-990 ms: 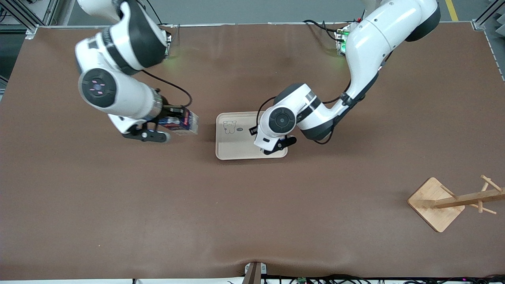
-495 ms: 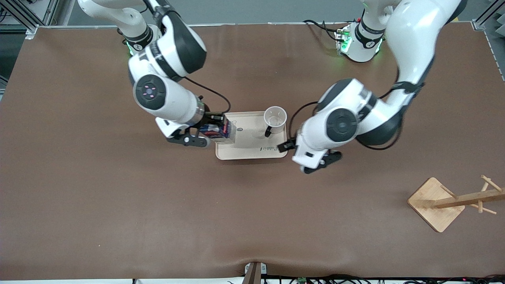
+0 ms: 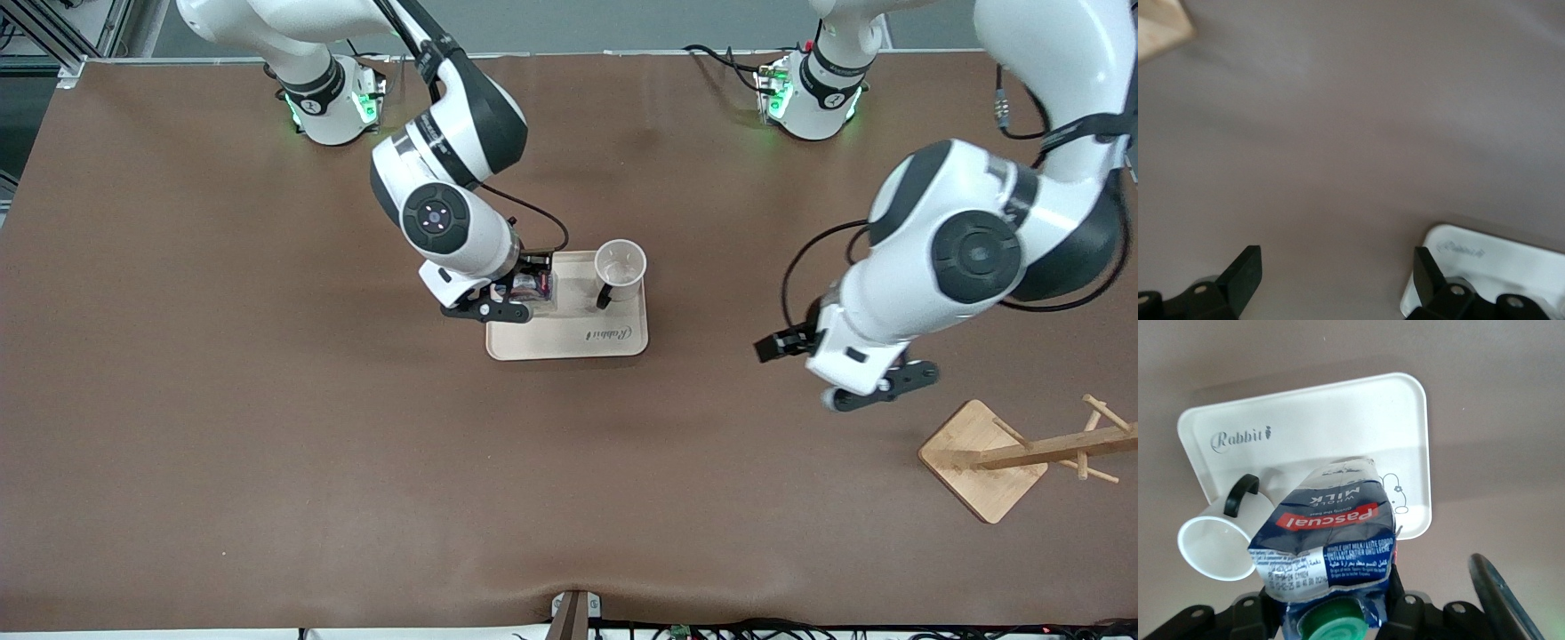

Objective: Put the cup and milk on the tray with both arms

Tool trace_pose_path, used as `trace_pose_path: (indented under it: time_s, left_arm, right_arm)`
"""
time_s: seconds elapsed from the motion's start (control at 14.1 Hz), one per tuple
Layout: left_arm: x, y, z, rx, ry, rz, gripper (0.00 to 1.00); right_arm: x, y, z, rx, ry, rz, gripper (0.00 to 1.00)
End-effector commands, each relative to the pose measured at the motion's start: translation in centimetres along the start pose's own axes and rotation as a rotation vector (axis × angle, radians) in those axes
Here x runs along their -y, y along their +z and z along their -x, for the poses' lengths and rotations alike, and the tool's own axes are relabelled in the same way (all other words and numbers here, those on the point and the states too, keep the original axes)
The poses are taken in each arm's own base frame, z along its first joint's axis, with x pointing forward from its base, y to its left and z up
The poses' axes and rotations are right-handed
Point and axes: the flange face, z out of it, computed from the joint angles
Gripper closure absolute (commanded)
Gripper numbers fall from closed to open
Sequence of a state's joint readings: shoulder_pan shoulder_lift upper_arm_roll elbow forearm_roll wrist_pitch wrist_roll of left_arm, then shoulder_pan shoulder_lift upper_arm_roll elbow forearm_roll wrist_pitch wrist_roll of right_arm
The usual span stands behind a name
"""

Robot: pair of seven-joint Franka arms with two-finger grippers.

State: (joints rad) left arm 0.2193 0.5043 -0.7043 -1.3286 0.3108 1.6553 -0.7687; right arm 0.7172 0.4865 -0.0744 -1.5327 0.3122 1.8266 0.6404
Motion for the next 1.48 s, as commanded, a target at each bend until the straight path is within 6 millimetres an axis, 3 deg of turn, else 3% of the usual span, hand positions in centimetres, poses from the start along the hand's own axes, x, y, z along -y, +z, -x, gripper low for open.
trace_pose_path:
  time_s: [0.0,0.28,0.42,0.49,0.57,0.71,1.13,1.27,1.41]
  left_arm:
    - [1.1,-3.5,2.1,-0.089,0.010,-0.120,0.00]
    - [4.2,-6.4,2.8,-0.077,-0.011,-0.164,0.00]
    - [6.7,-8.7,2.8,-0.093,0.037,-0.172,0.00]
    - [7.4,-9.7,3.0,-0.093,0.070,-0.157,0.00]
    - [8.0,-10.8,3.4,-0.094,0.082,-0.134,0.00]
    - [9.7,-12.0,3.2,-0.101,0.069,-0.120,0.00]
    - [10.9,-14.9,4.7,-0.130,0.229,-0.116,0.00]
    - [12.9,-15.7,4.8,-0.123,0.299,-0.107,0.00]
    - [14.7,-16.7,5.4,-0.115,0.319,-0.076,0.00]
  right_arm:
    - [0.2,1.0,0.3,-0.039,-0.021,0.082,0.93]
    - [0.7,2.4,-0.2,-0.068,-0.022,0.080,0.91]
    - [0.6,2.5,-0.2,-0.063,-0.020,0.084,0.80]
    - [0.5,2.5,-0.2,-0.061,-0.020,0.085,0.26]
    - [0.6,2.5,-0.2,-0.057,-0.013,0.083,0.00]
    - [0.4,2.3,-0.3,-0.055,0.011,0.081,0.00]
    - [0.2,1.5,-0.4,-0.062,0.044,0.070,0.00]
    - [0.3,0.3,-0.2,-0.056,0.048,0.074,0.00]
    - [-0.1,-2.5,-0.4,-0.039,0.050,0.079,0.00]
